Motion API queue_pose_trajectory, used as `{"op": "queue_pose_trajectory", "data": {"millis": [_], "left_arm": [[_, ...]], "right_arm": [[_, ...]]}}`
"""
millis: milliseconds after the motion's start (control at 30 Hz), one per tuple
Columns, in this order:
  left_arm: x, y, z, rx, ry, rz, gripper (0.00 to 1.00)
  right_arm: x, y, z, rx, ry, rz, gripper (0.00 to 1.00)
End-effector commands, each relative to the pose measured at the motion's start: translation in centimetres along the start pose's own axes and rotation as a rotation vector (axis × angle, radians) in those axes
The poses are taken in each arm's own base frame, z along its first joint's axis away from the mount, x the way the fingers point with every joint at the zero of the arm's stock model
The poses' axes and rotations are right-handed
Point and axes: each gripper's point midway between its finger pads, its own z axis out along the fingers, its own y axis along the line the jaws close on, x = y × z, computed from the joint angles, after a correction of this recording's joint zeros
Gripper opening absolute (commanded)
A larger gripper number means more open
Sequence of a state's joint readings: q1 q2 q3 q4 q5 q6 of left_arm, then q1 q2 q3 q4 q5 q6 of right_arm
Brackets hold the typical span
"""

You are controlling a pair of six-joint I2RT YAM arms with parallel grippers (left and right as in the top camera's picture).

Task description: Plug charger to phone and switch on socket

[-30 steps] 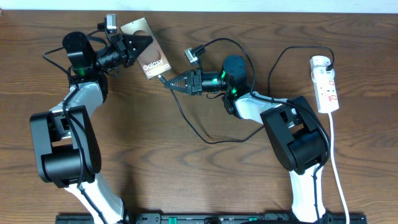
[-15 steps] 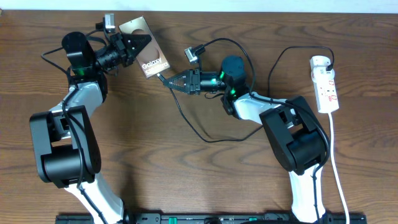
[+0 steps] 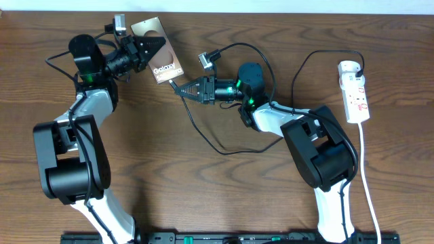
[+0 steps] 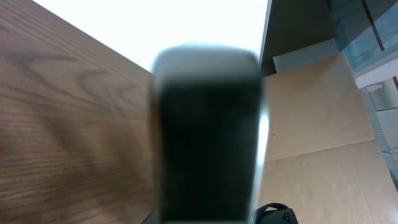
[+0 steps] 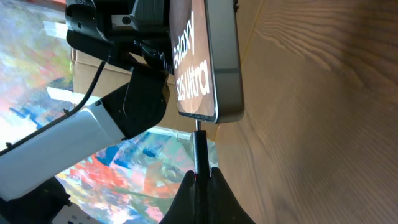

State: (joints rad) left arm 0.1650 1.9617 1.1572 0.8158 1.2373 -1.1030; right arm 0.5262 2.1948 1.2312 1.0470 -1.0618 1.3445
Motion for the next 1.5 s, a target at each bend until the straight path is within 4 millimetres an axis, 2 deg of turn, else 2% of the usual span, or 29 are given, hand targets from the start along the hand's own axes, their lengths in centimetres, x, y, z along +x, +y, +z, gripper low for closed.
{"op": "queue_pose_trajectory", "data": {"millis": [0,533,900,1467], "left_arm": [[3.9,-1.1,1.6,0.058,0.162,-0.028,0.07],[3.9,-0.9,1.6,0.053,0.156,-0.033,0.07],[3.8,-0.8,1.7,0.049,0.146,-0.034,0.07],[3.7,-0.8,1.6,0.049,0.145,-0.033,0.07]], "right_arm": [[-3.8,0.0,-0.1,0.027,-0.192,-0.018,0.01],[-4.7,0.1,-0.2,0.025,-0.254,0.021,0.01],[-4.3,0.4,0.9,0.017,-0.264,0.035,0.01],[-4.8,0.4,0.8,0.019,-0.297,0.031,0.01]]}}
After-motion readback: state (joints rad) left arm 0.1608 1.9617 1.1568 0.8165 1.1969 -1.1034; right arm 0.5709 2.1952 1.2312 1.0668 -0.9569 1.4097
